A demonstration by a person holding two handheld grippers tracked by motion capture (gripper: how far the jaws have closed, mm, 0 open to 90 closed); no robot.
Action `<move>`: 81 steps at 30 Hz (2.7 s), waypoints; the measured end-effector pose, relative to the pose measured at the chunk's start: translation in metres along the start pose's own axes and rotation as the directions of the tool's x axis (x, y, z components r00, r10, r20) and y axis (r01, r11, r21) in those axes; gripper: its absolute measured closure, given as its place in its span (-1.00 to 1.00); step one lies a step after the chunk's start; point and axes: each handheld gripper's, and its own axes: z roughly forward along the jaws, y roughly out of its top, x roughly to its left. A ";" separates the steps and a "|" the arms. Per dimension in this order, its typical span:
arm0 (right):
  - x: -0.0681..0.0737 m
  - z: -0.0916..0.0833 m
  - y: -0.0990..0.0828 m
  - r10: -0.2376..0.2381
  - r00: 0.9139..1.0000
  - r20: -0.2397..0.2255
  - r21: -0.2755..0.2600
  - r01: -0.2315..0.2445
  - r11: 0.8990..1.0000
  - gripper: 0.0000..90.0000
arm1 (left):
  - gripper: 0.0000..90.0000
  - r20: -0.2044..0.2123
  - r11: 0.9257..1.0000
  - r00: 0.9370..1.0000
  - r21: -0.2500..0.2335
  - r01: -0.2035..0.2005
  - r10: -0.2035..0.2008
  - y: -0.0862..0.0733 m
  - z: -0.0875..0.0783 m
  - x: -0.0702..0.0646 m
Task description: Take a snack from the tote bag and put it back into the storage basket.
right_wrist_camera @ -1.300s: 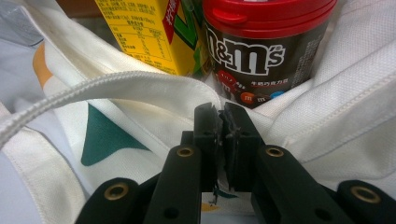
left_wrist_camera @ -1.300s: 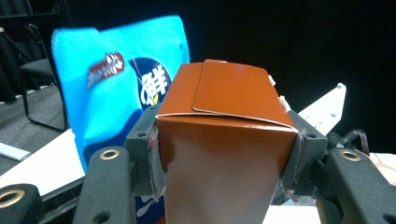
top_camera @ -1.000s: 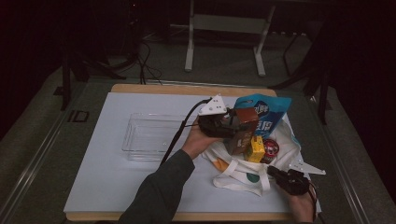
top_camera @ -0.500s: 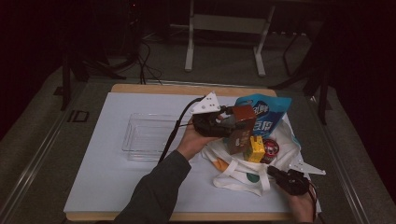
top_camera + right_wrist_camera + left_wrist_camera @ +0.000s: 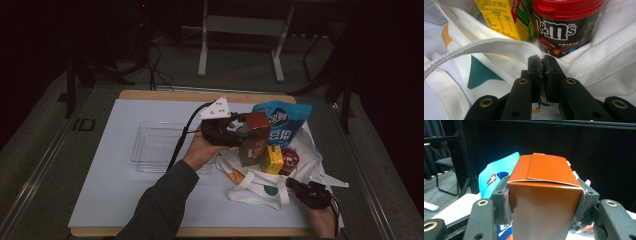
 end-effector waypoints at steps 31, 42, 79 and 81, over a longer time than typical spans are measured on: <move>0.000 0.000 0.000 0.003 1.000 -0.002 -0.003 -0.003 1.000 0.87 | -0.04 0.019 1.000 1.000 0.004 -0.006 0.006 0.003 -0.047 0.015; 0.000 0.000 0.000 0.004 1.000 -0.002 -0.003 -0.004 1.000 0.87 | -0.04 -0.007 0.999 0.999 0.027 -0.033 0.033 0.005 -0.064 0.021; 0.000 0.000 -0.001 0.009 1.000 -0.002 -0.002 -0.009 1.000 0.87 | -0.04 -0.110 0.995 0.993 0.099 -0.031 0.042 -0.010 -0.113 0.047; 0.000 0.000 -0.001 0.010 1.000 -0.002 -0.001 -0.010 1.000 0.87 | -0.04 -0.118 0.994 0.992 0.104 -0.026 0.038 -0.012 -0.117 0.049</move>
